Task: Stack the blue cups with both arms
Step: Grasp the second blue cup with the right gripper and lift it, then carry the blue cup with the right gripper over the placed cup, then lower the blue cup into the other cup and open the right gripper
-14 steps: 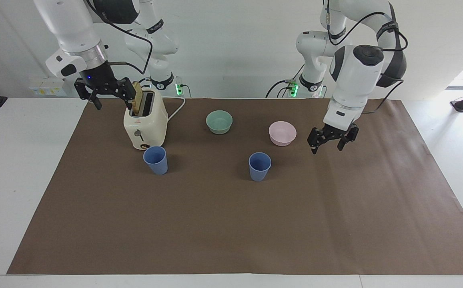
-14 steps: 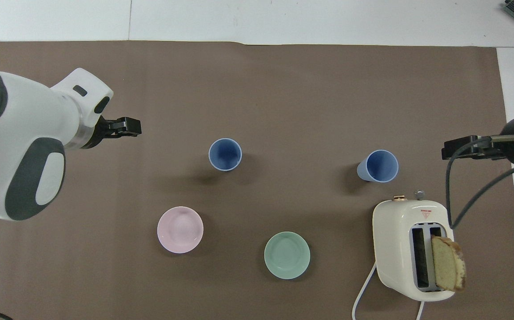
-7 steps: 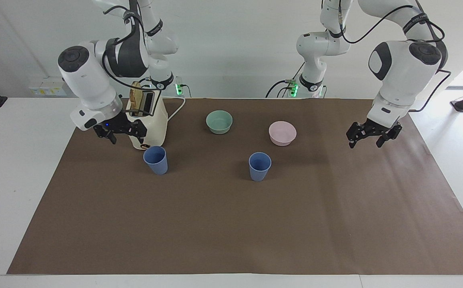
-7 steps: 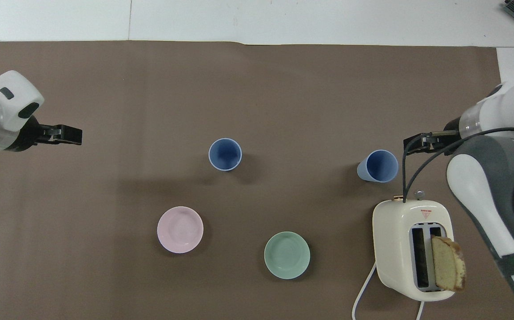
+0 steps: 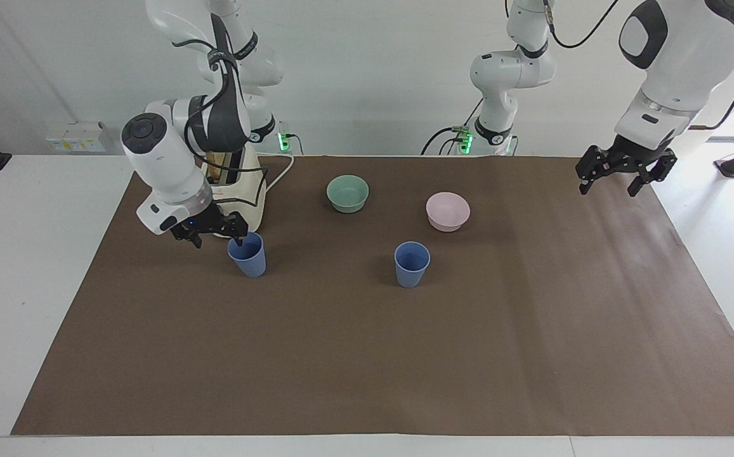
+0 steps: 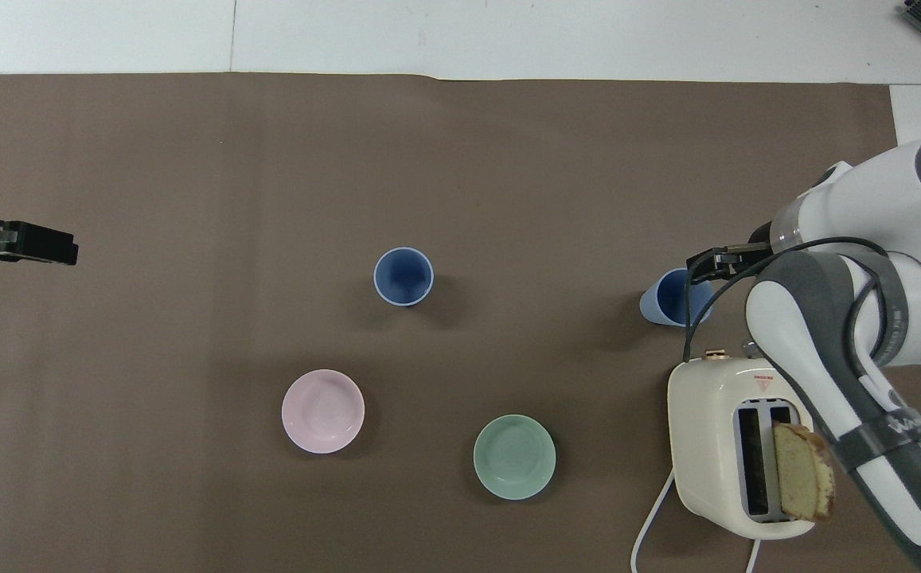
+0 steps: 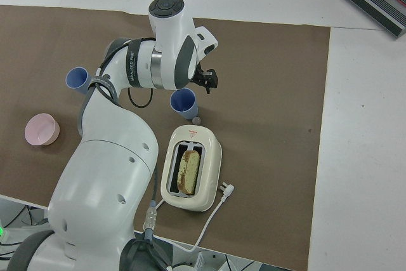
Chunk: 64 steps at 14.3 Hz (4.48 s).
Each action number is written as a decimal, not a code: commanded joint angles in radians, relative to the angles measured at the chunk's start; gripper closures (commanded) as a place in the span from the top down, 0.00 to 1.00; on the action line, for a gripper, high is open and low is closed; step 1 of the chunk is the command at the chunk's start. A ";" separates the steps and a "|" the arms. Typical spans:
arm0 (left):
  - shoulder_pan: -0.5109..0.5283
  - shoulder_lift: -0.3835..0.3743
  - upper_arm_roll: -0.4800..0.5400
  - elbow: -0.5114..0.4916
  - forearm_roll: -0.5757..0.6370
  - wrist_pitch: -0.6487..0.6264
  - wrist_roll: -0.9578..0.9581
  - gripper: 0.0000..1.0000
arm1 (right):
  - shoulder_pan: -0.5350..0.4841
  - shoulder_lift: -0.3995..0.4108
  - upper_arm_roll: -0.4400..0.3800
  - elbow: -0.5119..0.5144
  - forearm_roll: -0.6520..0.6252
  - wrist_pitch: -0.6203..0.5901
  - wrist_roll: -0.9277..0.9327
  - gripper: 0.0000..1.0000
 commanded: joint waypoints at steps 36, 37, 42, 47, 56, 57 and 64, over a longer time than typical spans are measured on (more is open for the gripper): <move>0.015 -0.068 0.006 0.072 -0.026 -0.146 0.004 1.00 | 0.202 0.131 0.102 0.453 0.030 -0.209 0.459 0.00; 0.015 -0.068 0.006 0.072 -0.026 -0.143 0.001 1.00 | 0.237 0.146 0.098 0.485 0.030 -0.200 0.501 0.00; 0.012 -0.066 0.006 0.074 -0.032 -0.135 0.001 1.00 | 0.336 0.191 0.099 0.575 0.030 -0.164 0.647 0.00; 0.015 -0.069 0.007 0.072 -0.032 -0.163 0.001 1.00 | 0.432 0.237 0.099 0.572 0.030 -0.071 0.686 0.00; 0.015 -0.069 0.007 0.072 -0.032 -0.163 0.001 1.00 | 0.471 0.314 0.102 0.553 0.004 0.000 0.702 0.00; 0.015 -0.069 0.006 0.072 -0.032 -0.163 0.001 1.00 | 0.471 0.314 0.102 0.550 0.004 0.000 0.702 0.00; 0.015 -0.069 0.007 0.072 -0.032 -0.163 0.001 1.00 | 0.486 0.312 0.102 0.501 0.001 -0.011 0.703 0.00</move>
